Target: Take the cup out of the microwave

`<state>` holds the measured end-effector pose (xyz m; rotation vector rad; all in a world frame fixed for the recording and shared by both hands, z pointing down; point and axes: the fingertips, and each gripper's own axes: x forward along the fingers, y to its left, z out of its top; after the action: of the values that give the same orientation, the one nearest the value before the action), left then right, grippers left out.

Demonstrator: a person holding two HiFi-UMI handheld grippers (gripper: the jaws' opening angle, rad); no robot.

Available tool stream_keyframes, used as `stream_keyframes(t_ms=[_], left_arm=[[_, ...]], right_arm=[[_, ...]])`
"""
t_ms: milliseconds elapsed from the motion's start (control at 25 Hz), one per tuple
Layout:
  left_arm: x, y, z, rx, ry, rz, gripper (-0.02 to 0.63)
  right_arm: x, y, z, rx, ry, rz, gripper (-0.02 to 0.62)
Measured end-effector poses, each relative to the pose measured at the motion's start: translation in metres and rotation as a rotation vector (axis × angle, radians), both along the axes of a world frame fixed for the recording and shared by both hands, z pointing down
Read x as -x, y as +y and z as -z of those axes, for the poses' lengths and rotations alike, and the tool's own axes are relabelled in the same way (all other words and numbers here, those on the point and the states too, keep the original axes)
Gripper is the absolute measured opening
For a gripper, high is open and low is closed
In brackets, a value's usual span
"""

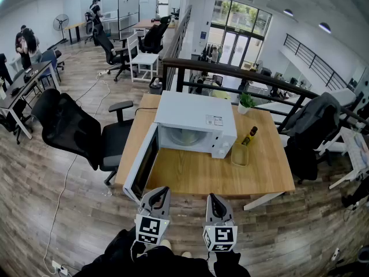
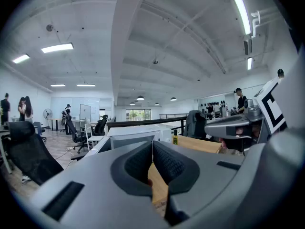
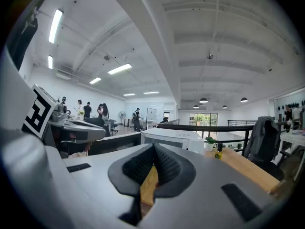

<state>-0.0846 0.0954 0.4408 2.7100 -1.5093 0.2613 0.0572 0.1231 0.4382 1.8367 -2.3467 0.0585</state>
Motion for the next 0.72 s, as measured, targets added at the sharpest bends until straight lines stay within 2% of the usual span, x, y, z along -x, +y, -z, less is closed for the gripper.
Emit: stream_keyframes(t_ms=[720], left_arm=[[0.018,-0.017,-0.006,-0.008,0.001,-0.018,0.025]], right_arm=[[0.018,-0.016,-0.004,-0.012,-0.007,-0.023,0.015]])
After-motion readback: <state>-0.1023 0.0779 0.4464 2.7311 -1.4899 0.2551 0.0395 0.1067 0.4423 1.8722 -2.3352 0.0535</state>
